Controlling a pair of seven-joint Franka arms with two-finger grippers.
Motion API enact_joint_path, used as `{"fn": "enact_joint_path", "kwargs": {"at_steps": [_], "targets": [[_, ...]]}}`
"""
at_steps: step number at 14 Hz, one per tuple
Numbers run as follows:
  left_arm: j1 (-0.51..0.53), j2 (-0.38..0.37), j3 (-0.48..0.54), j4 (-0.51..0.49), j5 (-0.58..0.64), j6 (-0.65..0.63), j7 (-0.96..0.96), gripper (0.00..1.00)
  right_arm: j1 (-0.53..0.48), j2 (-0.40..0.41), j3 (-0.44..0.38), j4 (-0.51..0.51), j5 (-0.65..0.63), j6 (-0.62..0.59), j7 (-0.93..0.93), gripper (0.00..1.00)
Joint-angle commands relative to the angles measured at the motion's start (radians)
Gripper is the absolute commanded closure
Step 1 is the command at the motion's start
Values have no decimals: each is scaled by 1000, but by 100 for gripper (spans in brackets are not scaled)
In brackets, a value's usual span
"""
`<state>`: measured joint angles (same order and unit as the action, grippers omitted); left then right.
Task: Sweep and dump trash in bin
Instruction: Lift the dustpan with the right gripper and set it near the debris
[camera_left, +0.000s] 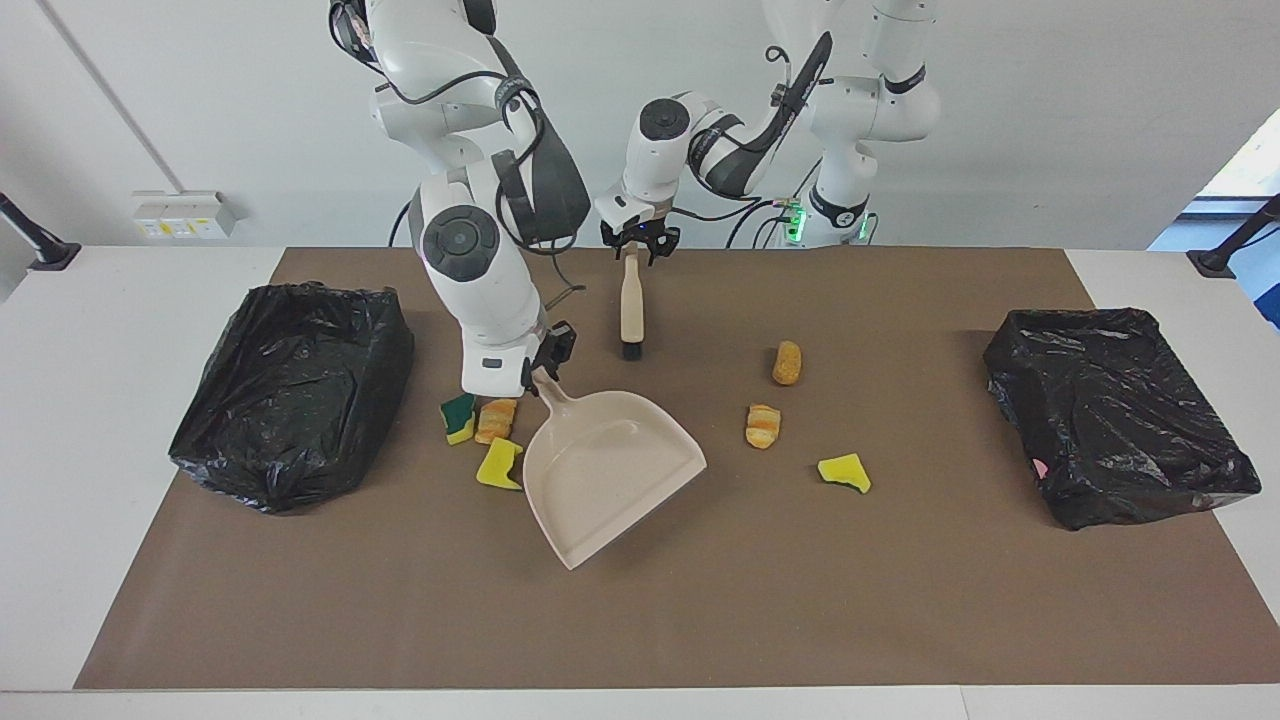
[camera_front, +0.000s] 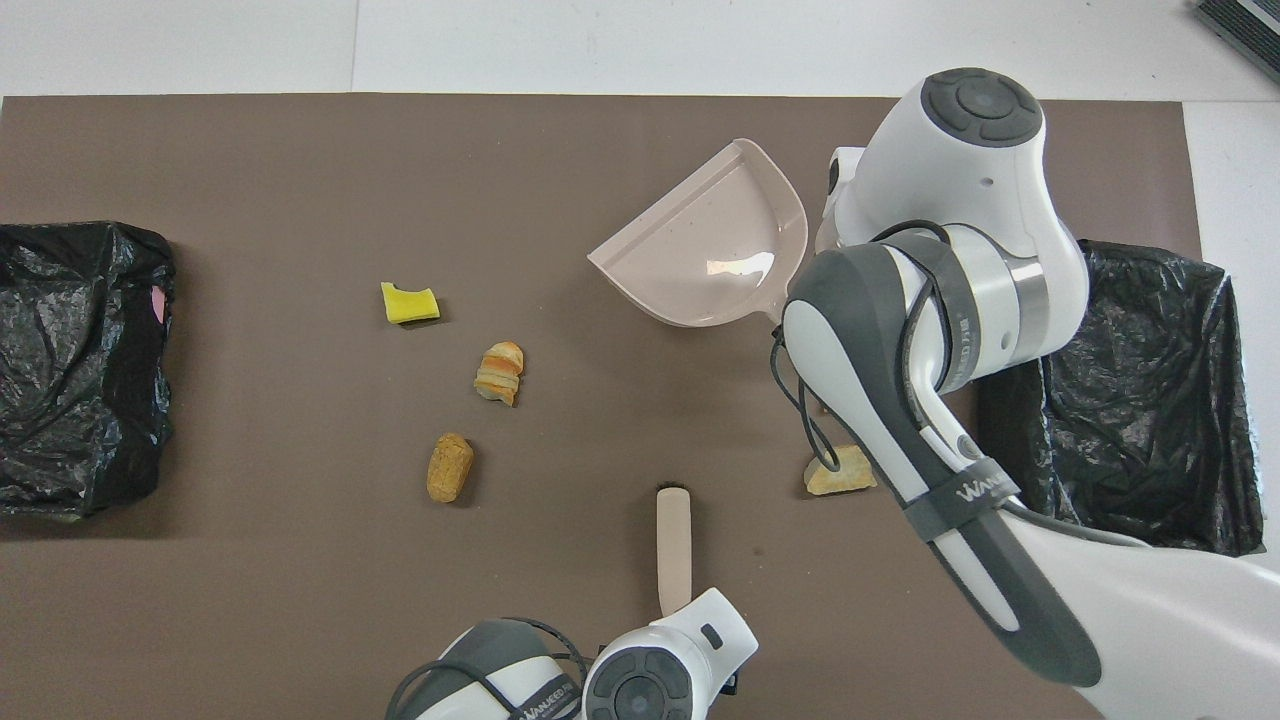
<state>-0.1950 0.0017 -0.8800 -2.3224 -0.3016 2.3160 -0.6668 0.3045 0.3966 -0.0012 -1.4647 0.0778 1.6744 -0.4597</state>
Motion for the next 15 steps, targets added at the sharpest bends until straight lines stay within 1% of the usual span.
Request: {"fn": "enact_joint_path", "kwargs": {"at_steps": [1, 3, 5, 7, 8, 9, 10, 11, 12, 14, 15], "targets": [[0, -2, 6, 26, -13, -53, -8, 44, -2, -24, 7, -29, -78, -18, -178, 100], [0, -2, 6, 26, -13, -55, -8, 46, -1, -33, 9, -49, -142, -7, -279, 100], [-3, -5, 4, 23, -13, -56, -8, 47, -11, -65, 7, -120, -176, 40, -406, 100], [-3, -5, 3, 21, -13, -56, -8, 51, -39, -74, 7, -154, -203, 85, -517, 100], [-3, -5, 3, 21, -13, -58, -5, 57, -41, -74, 7, -157, -219, 91, -563, 100], [0, 0, 3, 24, -13, -69, -4, 70, -36, -76, 7, -158, -245, 93, -585, 100], [0, 0, 4, 27, -13, -81, -2, 88, -29, -81, 9, -160, -266, 88, -591, 100], [2, 0, 6, 28, -13, -87, 1, 97, -27, -87, 9, -172, -266, 93, -590, 100], [3, -2, 7, 29, -13, -92, 3, 100, -24, -85, 10, -180, -266, 94, -590, 100], [28, -9, 9, 44, -11, -133, 6, 100, 11, -81, 9, -193, -273, 90, -590, 100], [43, -11, 10, 63, -2, -179, 15, 100, 16, -81, 10, -200, -277, 85, -590, 100]]}}
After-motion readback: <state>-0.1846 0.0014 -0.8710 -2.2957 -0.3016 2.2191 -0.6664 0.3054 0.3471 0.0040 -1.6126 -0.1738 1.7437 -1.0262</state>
